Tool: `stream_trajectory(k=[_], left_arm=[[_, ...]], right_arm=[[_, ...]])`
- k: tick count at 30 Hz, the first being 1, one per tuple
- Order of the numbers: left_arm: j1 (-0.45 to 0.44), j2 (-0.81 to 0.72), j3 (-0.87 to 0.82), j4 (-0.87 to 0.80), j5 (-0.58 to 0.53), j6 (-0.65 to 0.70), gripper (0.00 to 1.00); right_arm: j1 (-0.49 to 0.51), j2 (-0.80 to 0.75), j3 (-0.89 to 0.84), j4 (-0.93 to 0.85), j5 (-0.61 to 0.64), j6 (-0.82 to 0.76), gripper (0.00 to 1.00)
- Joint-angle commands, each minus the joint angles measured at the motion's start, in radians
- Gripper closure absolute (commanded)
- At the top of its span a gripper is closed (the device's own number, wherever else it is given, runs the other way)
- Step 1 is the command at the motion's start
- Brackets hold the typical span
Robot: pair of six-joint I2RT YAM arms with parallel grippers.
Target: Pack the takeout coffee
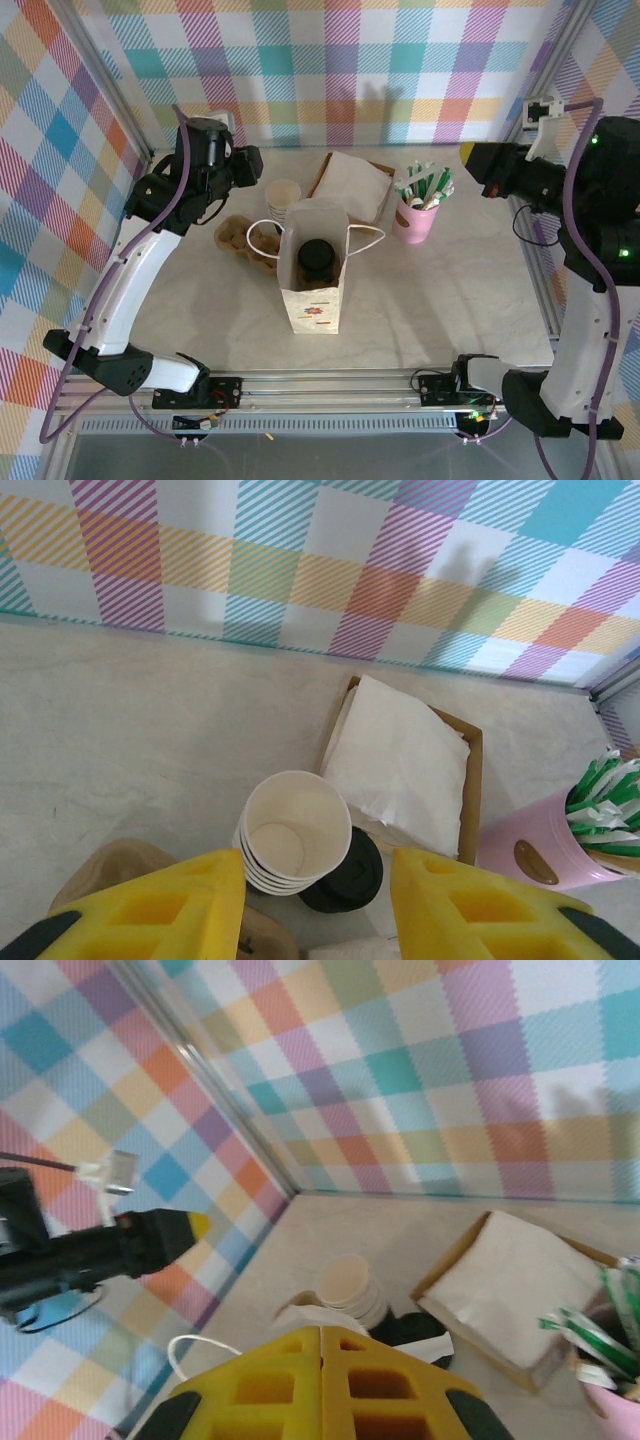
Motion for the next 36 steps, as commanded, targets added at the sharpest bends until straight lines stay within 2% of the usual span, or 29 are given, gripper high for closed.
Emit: stream_trajectory(k=[1,5,12,22,25,32,36], left_arm=[[0.009,-0.028,-0.004,0.016,0.034,0.064,0.58],[0.010,-0.040,-0.004,-0.001,0.026,0.092,0.58],[0.009,-0.090,-0.031,0.007,0.038,0.139,0.58],[0.009,-0.141,-0.082,0.063,0.025,0.178,0.58],[0.009,-0.135,-0.066,0.064,0.019,0.199,0.58],[0.010,-0.148,-0.078,0.064,0.006,0.207,0.57],[0.009,-0.178,-0.108,0.062,-0.009,0.217,0.57]], right_arm=[[-0.006,0.017,0.024,0.061,-0.176,0.073,1.00],[-0.005,0.041,0.083,-0.008,-0.215,0.077,1.00],[-0.003,0.007,0.037,0.077,-0.280,0.150,1.00],[0.045,0.057,0.088,0.150,-0.295,0.238,1.00],[0.108,0.107,0.145,0.110,-0.267,0.210,1.00],[0.379,0.291,0.334,-0.051,-0.178,0.096,1.00],[0.461,0.354,0.362,-0.103,-0.179,0.058,1.00]])
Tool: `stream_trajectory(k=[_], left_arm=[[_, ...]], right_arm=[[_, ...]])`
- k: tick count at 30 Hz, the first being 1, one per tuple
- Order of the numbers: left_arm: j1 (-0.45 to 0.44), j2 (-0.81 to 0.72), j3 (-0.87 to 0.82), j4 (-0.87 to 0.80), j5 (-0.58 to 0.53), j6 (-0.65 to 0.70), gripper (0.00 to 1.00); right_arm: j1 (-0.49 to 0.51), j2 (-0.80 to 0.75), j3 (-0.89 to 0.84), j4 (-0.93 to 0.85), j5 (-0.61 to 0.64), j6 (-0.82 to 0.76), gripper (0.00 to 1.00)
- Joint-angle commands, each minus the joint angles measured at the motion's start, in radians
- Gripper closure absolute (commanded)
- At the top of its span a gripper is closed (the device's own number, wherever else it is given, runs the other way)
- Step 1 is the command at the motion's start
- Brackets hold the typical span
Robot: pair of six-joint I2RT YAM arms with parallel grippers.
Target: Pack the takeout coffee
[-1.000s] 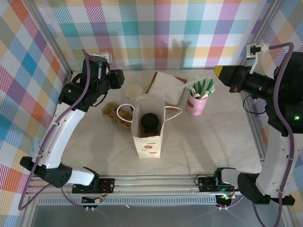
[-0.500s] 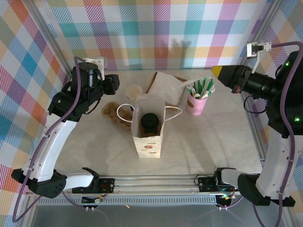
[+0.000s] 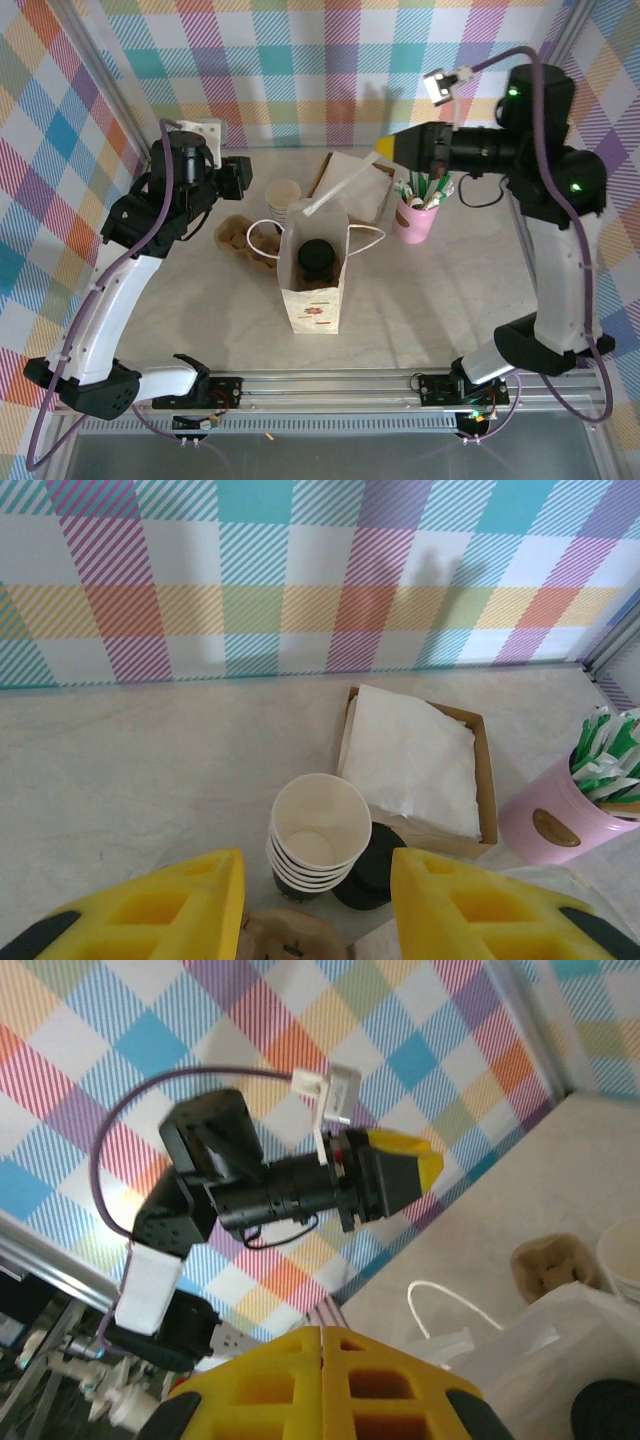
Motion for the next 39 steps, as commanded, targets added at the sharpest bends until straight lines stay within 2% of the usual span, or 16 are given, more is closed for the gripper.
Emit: stream_trajectory(k=[1,9,17,24,39], left_arm=[[0.009,-0.049,-0.033,0.030,-0.033,0.030,0.57],[0.010,-0.093,-0.075,0.050,-0.060,0.020,0.57],[0.010,-0.074,-0.081,0.053,-0.055,0.041,0.56],[0.010,-0.069,-0.097,0.064,-0.049,0.047,0.56],[0.009,-0.059,-0.115,0.070,-0.069,0.061,0.55]], right_arm=[[0.052,0.036,0.043,-0.103,0.016,-0.078,1.00],[0.168,0.127,0.087,-0.331,0.143,-0.218,1.00],[0.316,0.242,0.088,-0.449,0.226,-0.313,1.00],[0.362,0.297,0.065,-0.476,0.260,-0.352,1.00],[0.444,0.269,-0.201,-0.338,0.335,-0.388,1.00]])
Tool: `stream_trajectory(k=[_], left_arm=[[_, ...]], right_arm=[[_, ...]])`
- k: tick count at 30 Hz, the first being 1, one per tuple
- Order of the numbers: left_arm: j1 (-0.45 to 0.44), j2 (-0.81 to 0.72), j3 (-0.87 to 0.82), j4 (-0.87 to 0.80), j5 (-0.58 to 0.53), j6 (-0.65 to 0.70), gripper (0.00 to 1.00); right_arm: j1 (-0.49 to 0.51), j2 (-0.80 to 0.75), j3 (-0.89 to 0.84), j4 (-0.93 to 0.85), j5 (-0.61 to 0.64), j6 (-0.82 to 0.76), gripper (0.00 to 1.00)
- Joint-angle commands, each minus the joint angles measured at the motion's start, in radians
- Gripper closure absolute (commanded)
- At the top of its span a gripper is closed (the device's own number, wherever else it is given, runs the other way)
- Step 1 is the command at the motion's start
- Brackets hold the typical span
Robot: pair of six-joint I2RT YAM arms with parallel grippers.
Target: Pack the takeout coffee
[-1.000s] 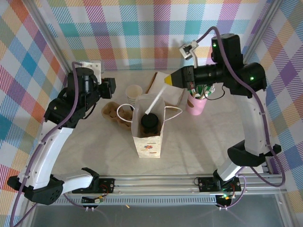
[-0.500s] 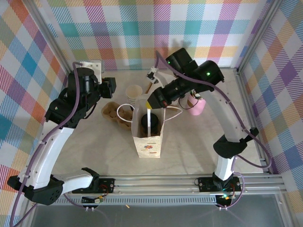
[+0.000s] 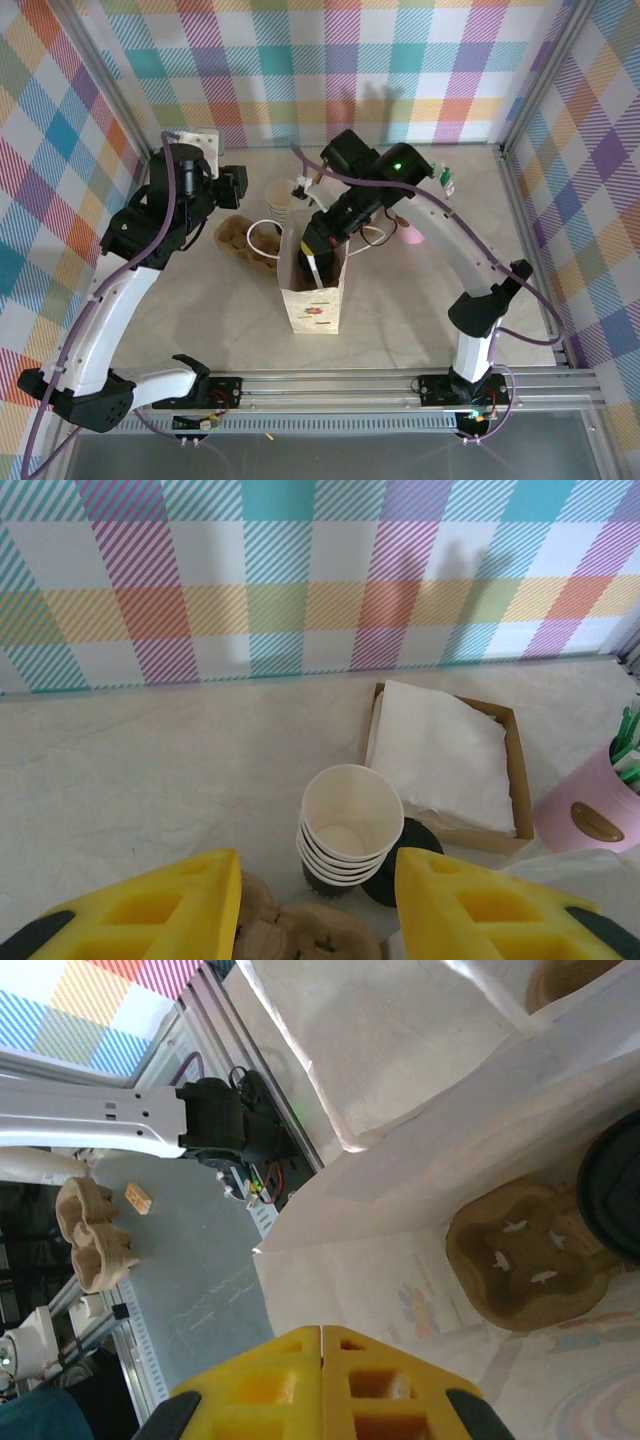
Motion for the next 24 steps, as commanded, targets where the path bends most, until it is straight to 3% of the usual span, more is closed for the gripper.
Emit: stream_trajectory(k=[1,6,12,24], left_arm=[[0.009,0.007,-0.010,0.024,-0.028,0.026,0.55],[0.009,0.008,-0.017,0.052,-0.043,0.066,0.55],[0.009,0.008,-0.030,0.094,-0.059,0.094,0.53],[0.010,-0.007,-0.060,0.148,-0.069,0.144,0.52]], right_arm=[[0.016,-0.037,-0.047,0.056,0.020,-0.028,1.00],[0.025,-0.059,-0.112,0.080,0.038,-0.046,0.94],[0.036,-0.057,-0.106,0.050,0.049,-0.073,0.76],[0.038,-0.059,-0.010,0.069,0.107,-0.074,0.76]])
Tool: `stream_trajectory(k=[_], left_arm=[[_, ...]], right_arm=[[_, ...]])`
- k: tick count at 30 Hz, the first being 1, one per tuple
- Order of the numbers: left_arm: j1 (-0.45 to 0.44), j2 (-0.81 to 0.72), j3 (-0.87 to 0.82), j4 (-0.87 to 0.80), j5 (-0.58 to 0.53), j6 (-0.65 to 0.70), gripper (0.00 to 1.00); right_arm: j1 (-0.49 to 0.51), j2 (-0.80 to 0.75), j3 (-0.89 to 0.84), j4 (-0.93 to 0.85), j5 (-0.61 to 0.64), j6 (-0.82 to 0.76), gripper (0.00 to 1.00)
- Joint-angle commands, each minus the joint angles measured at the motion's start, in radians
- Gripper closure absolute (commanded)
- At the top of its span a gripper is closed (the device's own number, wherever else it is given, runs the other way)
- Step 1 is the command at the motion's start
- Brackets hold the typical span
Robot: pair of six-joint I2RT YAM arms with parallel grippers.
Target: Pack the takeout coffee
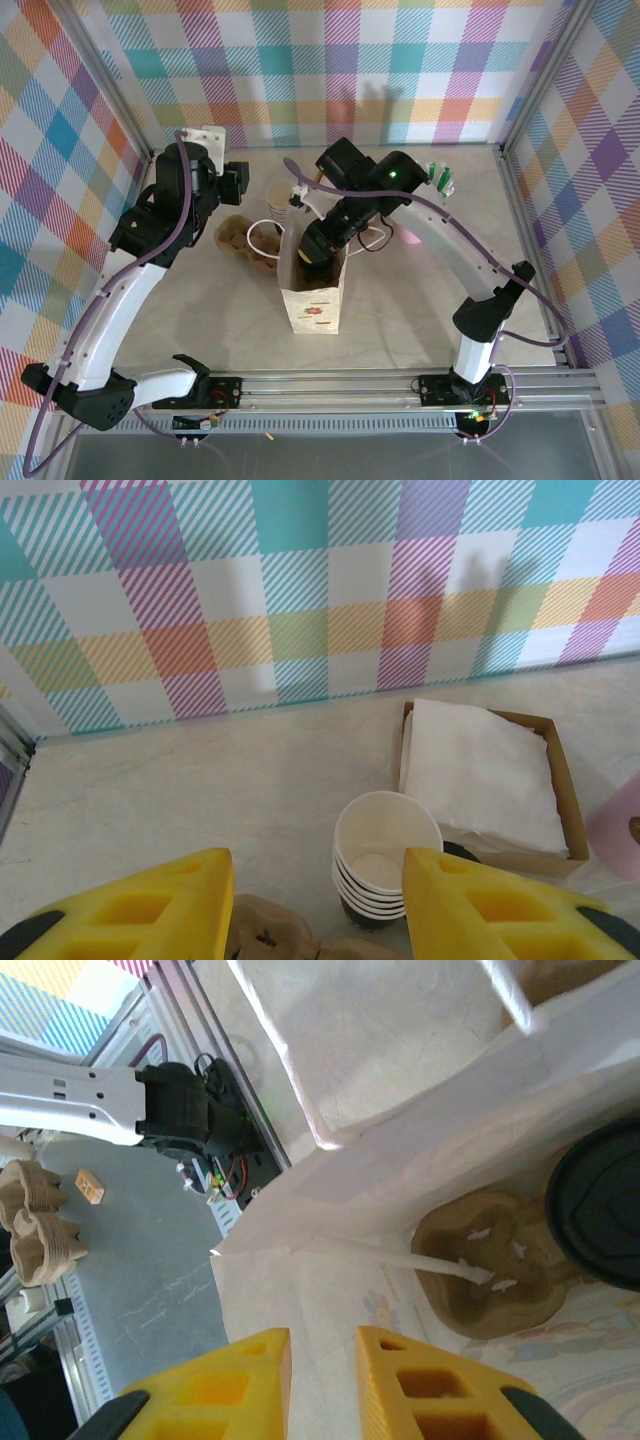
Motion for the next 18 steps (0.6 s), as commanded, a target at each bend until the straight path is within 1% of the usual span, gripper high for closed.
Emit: stream_trajectory(k=[1,3,5,10,11,13,14,16,18], left_arm=[[0.010,-0.020,-0.017,0.049,-0.012,0.042,0.52],[0.009,-0.028,-0.024,0.058,-0.006,0.045,0.52],[0.010,-0.032,-0.031,0.068,0.000,0.040,0.52],[0.009,-0.044,-0.057,0.089,0.009,-0.004,0.52],[0.009,-0.041,-0.046,0.085,0.011,-0.019,0.51],[0.009,-0.035,-0.036,0.089,0.023,-0.028,0.51],[0.009,-0.031,-0.035,0.094,0.025,-0.030,0.51],[0.009,-0.027,-0.039,0.104,0.012,-0.041,0.51],[0.009,-0.022,-0.046,0.121,0.002,-0.047,0.50]], right_arm=[[0.007,-0.026,0.066,0.027,0.048,-0.018,0.76],[0.005,-0.037,0.089,0.064,0.109,-0.005,0.74],[-0.004,-0.054,0.112,0.113,0.180,0.011,0.70],[-0.040,-0.101,0.113,0.262,0.400,0.053,0.61],[-0.055,-0.108,0.111,0.297,0.434,0.066,0.59],[-0.091,-0.112,0.104,0.353,0.454,0.089,0.55],[-0.110,-0.110,0.102,0.378,0.474,0.100,0.50],[-0.140,-0.101,0.095,0.423,0.509,0.115,0.44],[-0.161,-0.087,0.093,0.464,0.549,0.119,0.22]])
